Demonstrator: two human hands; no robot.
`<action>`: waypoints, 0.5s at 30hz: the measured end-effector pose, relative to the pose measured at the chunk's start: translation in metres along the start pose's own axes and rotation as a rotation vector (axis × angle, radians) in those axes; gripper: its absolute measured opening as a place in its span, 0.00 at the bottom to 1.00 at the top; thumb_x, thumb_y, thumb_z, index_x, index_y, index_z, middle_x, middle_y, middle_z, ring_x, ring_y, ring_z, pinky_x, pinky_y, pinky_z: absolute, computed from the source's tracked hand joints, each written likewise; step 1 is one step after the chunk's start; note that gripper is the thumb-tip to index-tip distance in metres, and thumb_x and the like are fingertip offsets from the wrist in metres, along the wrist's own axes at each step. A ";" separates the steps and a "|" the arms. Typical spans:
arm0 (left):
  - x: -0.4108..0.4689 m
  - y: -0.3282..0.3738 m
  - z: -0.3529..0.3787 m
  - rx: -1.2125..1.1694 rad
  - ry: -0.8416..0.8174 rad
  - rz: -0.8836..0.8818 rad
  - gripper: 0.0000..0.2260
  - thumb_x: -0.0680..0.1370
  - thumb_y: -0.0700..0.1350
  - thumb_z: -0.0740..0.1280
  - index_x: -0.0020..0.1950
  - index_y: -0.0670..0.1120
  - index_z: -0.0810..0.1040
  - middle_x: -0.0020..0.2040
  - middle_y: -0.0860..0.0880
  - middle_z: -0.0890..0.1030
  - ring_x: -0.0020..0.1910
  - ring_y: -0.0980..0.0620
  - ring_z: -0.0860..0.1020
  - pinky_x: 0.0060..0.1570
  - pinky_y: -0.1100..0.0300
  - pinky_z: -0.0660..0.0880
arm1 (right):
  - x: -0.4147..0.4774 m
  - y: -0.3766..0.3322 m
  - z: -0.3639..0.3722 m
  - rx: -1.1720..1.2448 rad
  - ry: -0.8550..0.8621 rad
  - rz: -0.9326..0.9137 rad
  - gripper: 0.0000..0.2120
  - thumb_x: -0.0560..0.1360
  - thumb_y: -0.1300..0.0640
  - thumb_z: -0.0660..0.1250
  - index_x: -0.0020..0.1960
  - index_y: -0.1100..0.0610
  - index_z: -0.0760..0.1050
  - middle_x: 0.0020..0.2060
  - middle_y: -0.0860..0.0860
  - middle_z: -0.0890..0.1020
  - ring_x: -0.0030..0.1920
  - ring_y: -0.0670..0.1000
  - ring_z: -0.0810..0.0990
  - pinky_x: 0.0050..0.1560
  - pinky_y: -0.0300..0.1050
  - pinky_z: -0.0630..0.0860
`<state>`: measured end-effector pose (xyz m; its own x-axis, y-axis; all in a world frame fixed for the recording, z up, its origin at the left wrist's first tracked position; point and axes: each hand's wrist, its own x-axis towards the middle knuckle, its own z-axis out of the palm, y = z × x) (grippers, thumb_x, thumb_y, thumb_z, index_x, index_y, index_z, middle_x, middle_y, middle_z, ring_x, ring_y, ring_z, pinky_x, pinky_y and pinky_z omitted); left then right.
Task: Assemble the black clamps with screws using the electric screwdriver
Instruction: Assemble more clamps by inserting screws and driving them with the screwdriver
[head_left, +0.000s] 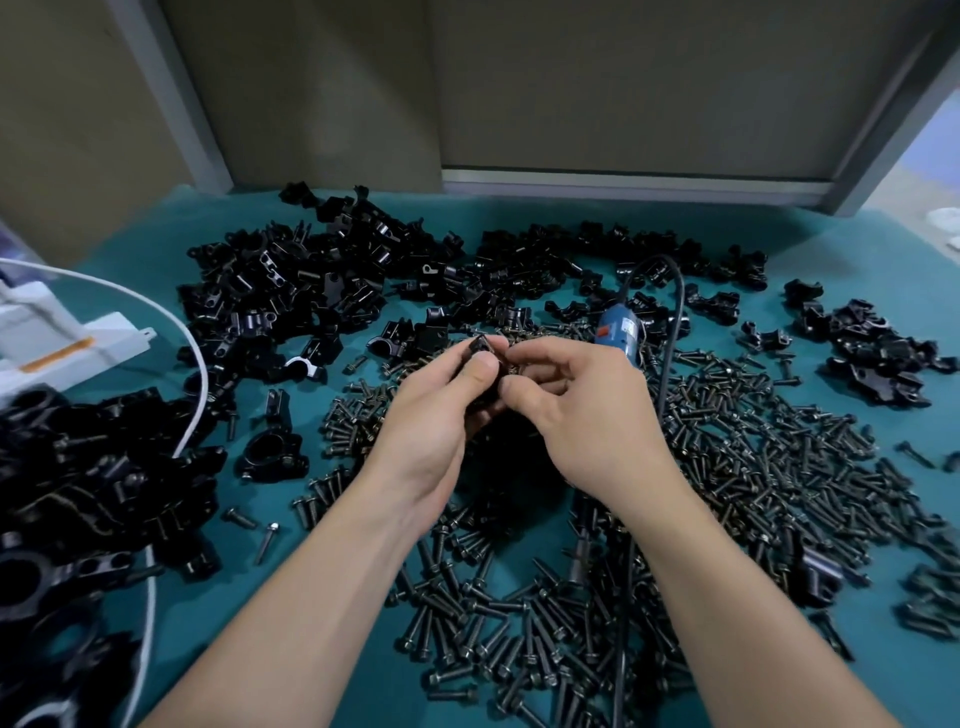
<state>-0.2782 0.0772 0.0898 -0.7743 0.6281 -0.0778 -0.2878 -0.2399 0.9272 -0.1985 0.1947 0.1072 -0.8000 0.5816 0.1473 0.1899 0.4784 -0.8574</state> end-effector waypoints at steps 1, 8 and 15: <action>0.000 0.000 0.000 0.006 0.009 0.000 0.11 0.86 0.41 0.62 0.62 0.46 0.83 0.57 0.46 0.87 0.58 0.51 0.85 0.51 0.64 0.80 | 0.001 0.000 -0.001 0.000 -0.005 0.006 0.06 0.76 0.52 0.76 0.51 0.44 0.84 0.38 0.43 0.85 0.40 0.41 0.83 0.42 0.36 0.80; -0.001 0.001 0.000 -0.006 0.025 0.015 0.13 0.85 0.38 0.64 0.64 0.51 0.82 0.58 0.48 0.87 0.58 0.52 0.85 0.52 0.65 0.80 | 0.001 -0.002 -0.002 -0.009 -0.059 0.042 0.05 0.77 0.52 0.75 0.50 0.45 0.79 0.41 0.43 0.86 0.41 0.39 0.85 0.43 0.34 0.80; 0.001 -0.001 -0.001 -0.105 -0.006 0.023 0.14 0.84 0.35 0.64 0.64 0.49 0.83 0.59 0.48 0.87 0.59 0.53 0.85 0.52 0.66 0.80 | -0.004 -0.004 0.000 -0.059 -0.031 0.012 0.08 0.78 0.52 0.74 0.53 0.41 0.78 0.45 0.42 0.86 0.46 0.41 0.85 0.50 0.43 0.83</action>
<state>-0.2792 0.0767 0.0885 -0.7782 0.6257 -0.0540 -0.3274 -0.3308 0.8851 -0.1962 0.1908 0.1097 -0.8143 0.5677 0.1210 0.2322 0.5097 -0.8285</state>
